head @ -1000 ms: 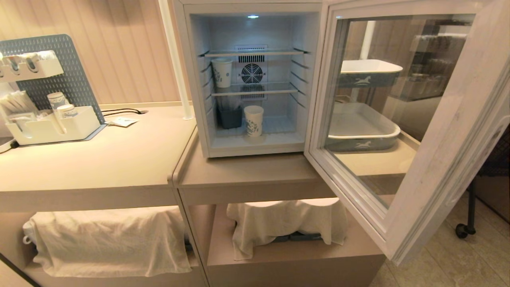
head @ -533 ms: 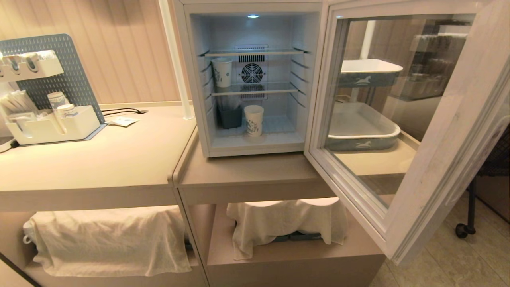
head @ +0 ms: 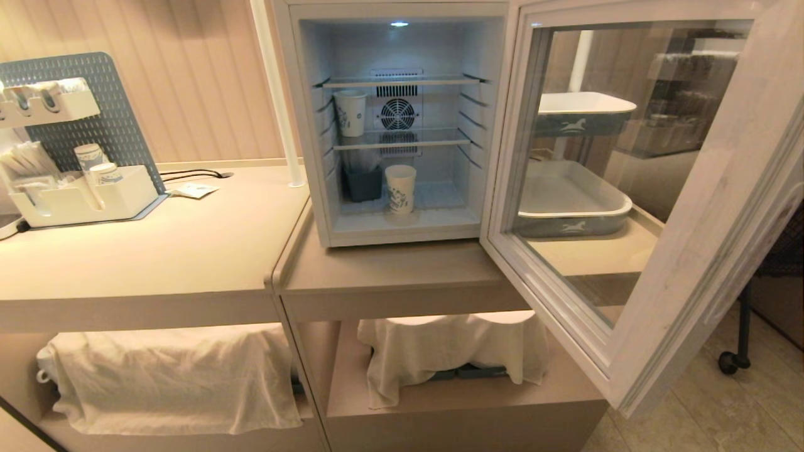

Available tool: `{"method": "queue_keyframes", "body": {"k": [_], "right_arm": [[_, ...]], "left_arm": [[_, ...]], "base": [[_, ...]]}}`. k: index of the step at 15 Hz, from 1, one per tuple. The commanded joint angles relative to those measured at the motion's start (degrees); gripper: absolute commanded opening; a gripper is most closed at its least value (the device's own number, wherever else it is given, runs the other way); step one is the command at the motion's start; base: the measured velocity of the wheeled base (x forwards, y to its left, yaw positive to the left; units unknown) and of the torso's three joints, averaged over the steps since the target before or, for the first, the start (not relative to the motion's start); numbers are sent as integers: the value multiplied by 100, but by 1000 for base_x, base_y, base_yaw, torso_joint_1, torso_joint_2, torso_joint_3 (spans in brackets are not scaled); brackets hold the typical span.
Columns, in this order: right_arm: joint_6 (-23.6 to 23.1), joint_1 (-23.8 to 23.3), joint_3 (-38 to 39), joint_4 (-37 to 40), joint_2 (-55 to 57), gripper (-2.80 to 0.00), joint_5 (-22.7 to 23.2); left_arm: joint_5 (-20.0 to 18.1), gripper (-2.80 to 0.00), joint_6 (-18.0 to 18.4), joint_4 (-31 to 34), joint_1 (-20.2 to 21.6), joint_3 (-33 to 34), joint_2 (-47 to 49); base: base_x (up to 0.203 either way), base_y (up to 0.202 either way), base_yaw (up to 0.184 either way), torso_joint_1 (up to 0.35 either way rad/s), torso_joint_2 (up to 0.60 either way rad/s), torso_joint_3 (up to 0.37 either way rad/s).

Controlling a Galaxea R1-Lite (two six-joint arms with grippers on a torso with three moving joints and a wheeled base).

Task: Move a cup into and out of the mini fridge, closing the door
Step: Close the freezer door

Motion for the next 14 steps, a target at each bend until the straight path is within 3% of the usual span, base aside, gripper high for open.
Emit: {"method": "queue_keyframes", "body": {"k": [1,4,7,10,14], "right_arm": [[12,161,-185,-181,471,-280,-103],[354,528,-276,-195,427,-280,79],[1573,1373,-373,5,306,-280,818],[2890,2431,-508,108,245,-280,1155],[3913,3811,-722,-32,227,-280,1521]], "left_arm": [[-2,-280,-11,-9,2,9,-9],[-2,-280,-11,-9,2,9,0],[6,-280,-15,-9,2,9,0],[-2,-280,-20,-9,2,9,-8],[-2,-280,-16,-9,2,9,-3]], "base": [[0,0,0,0,0,0],[0,0,0,0,0,0],[0,0,0,0,0,0],[0,0,0,0,0,0],[0,0,0,0,0,0]]}}
